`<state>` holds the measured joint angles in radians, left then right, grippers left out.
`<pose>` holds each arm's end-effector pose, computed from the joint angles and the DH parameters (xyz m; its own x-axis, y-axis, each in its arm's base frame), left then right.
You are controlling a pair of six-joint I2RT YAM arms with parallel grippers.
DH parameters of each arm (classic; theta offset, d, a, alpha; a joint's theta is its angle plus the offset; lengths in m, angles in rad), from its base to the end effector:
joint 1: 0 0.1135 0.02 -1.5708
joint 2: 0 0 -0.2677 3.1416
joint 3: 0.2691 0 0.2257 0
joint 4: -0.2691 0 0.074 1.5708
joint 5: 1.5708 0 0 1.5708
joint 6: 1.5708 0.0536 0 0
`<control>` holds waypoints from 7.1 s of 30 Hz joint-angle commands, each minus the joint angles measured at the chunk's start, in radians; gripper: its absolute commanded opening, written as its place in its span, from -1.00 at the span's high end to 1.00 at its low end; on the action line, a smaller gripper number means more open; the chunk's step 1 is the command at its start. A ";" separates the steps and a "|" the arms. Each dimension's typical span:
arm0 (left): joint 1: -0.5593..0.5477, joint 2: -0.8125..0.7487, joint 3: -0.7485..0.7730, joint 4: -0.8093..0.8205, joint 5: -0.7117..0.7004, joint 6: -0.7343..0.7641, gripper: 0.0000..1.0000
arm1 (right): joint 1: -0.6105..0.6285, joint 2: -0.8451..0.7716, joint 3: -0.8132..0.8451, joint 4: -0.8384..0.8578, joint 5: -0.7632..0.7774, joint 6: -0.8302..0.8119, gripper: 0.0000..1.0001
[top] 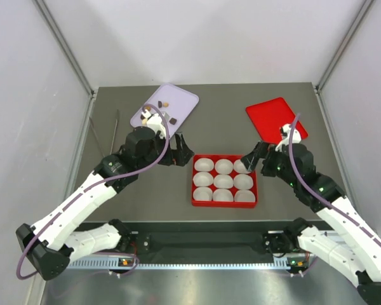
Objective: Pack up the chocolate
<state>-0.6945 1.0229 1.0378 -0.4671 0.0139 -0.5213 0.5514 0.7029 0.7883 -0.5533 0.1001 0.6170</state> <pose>0.1624 -0.1362 0.3495 -0.6146 -0.1361 -0.7770 0.3961 0.7986 -0.4532 0.1230 0.0693 0.3075 -0.5710 0.3247 -0.7540 -0.1409 0.8661 0.4796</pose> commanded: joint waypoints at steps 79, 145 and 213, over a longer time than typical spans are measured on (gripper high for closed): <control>0.961 1.047 0.487 -0.110 -0.104 0.370 -0.63 | -0.013 -0.165 -0.044 0.190 -0.129 -0.250 -0.99; 0.779 0.609 0.338 -0.329 -0.032 0.242 0.03 | -0.011 -0.249 -0.139 0.145 -0.257 -0.079 -1.00; 0.754 0.554 -0.216 0.067 -0.193 -0.005 -0.84 | -0.011 -0.373 -0.095 -0.037 -0.197 -0.169 -1.00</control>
<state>0.0368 1.5631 0.8516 -0.4450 -0.1993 -0.5247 0.5491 0.3420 0.6437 -0.5869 -0.1146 0.4706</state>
